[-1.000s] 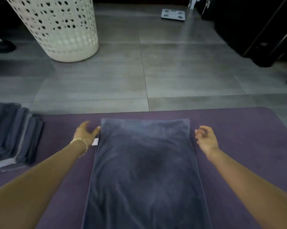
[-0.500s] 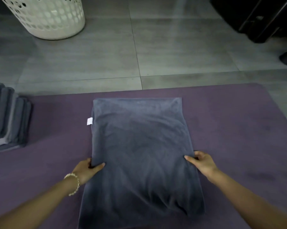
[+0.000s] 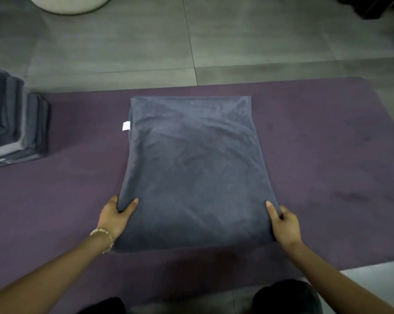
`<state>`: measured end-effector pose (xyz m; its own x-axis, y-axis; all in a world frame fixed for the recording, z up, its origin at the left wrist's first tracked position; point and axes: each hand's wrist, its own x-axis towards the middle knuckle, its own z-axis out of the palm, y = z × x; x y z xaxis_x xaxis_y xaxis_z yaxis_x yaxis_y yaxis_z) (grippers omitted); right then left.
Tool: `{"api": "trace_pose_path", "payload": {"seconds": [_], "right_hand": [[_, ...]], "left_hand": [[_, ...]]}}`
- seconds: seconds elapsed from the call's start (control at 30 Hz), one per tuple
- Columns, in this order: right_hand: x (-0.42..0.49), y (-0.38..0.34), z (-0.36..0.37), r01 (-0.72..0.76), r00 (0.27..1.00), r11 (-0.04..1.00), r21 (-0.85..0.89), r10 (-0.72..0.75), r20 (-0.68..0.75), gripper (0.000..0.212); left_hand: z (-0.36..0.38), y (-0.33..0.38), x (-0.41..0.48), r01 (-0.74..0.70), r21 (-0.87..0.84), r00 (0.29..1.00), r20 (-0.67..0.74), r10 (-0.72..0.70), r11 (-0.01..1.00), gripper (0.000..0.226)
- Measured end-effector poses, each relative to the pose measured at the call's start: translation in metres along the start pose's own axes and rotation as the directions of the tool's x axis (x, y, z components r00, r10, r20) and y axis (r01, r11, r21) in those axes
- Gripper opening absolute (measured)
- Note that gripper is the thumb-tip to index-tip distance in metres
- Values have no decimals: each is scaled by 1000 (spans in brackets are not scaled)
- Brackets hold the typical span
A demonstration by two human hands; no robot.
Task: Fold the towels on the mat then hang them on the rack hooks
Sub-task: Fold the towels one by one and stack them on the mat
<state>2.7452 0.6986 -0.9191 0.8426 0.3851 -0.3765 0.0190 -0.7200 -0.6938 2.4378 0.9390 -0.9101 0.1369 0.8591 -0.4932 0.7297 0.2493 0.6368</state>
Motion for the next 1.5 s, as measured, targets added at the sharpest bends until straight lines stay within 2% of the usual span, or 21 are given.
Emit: {"api": "trace_pose_path", "payload": {"seconds": [0.13, 0.27, 0.33, 0.4, 0.5, 0.57, 0.63, 0.7, 0.8, 0.87, 0.97, 1.03, 1.13, 1.2, 1.27, 1.33, 1.47, 1.5], "right_hand": [[1, 8, -16, 39, 999, 999, -33, -40, -37, 50], [0, 15, -15, -44, 997, 990, -137, 53, 60, 43], [2, 10, -20, -67, 985, 983, -171, 92, 144, 35], [4, -2, -25, -124, 962, 990, -64, 136, 237, 24], [17, -35, -31, -255, 912, 945, 204, 165, 375, 20], [36, -62, -29, -290, 899, 912, 292, 155, 409, 25], [58, -93, -24, -240, 929, 884, 400, 90, 359, 23], [81, -124, -18, -145, 967, 847, 511, 11, 256, 19], [114, -148, -10, -67, 984, 797, 600, -48, 174, 33], [130, -141, -2, -36, 996, 855, 518, -12, 89, 39], [139, -117, 11, 5, 999, 965, 262, 7, -44, 40], [142, -105, 17, -43, 999, 989, 140, 40, 27, 42], [147, -106, 21, -58, 988, 998, -1, 58, 144, 34], [153, -111, 25, -74, 986, 997, -14, 75, 152, 41], [159, -118, 29, -149, 974, 987, 53, 138, 179, 46], [169, -124, 32, -204, 965, 974, 96, 184, 188, 48], [176, -130, 36, -203, 968, 976, 80, 188, 164, 77], [176, -131, 36, -200, 969, 975, 95, 183, 165, 73]], "left_hand": [[-5, -13, -3, 2, 44, 1000, 24, -3, 999, 32], [-3, -26, -13, 8, 85, 1000, 23, -10, 996, 32], [-3, -29, -19, 37, 124, 996, 71, -46, 992, 38], [-5, -25, -22, 60, 93, 986, 147, -74, 994, 39], [-16, 4, -13, 128, -168, 979, 177, -98, 977, 32], [-27, 30, 4, 124, -299, 984, 160, -79, 946, 28], [-34, 58, 28, 46, -329, 996, 86, -18, 943, 26], [-38, 83, 56, -80, -314, 996, -54, 67, 946, 27], [-40, 100, 96, -178, -295, 969, -218, 115, 939, 37], [-38, 91, 117, -128, -314, 968, -244, 50, 941, 50], [-28, 61, 134, -12, -64, 989, -150, 3, 998, 55], [-21, 48, 138, 28, 14, 998, -48, -27, 1000, 56], [-16, 52, 139, 44, 72, 999, 16, -46, 996, 66], [-12, 63, 139, 41, 76, 998, 54, -45, 996, 67], [-7, 76, 138, 55, 62, 996, 65, -59, 997, 58], [-3, 89, 137, 96, -20, 993, 67, -94, 995, 60], [0, 108, 133, 95, -103, 994, 57, -90, 990, 59], [0, 112, 129, 75, -110, 996, 46, -70, 991, 54]]}}
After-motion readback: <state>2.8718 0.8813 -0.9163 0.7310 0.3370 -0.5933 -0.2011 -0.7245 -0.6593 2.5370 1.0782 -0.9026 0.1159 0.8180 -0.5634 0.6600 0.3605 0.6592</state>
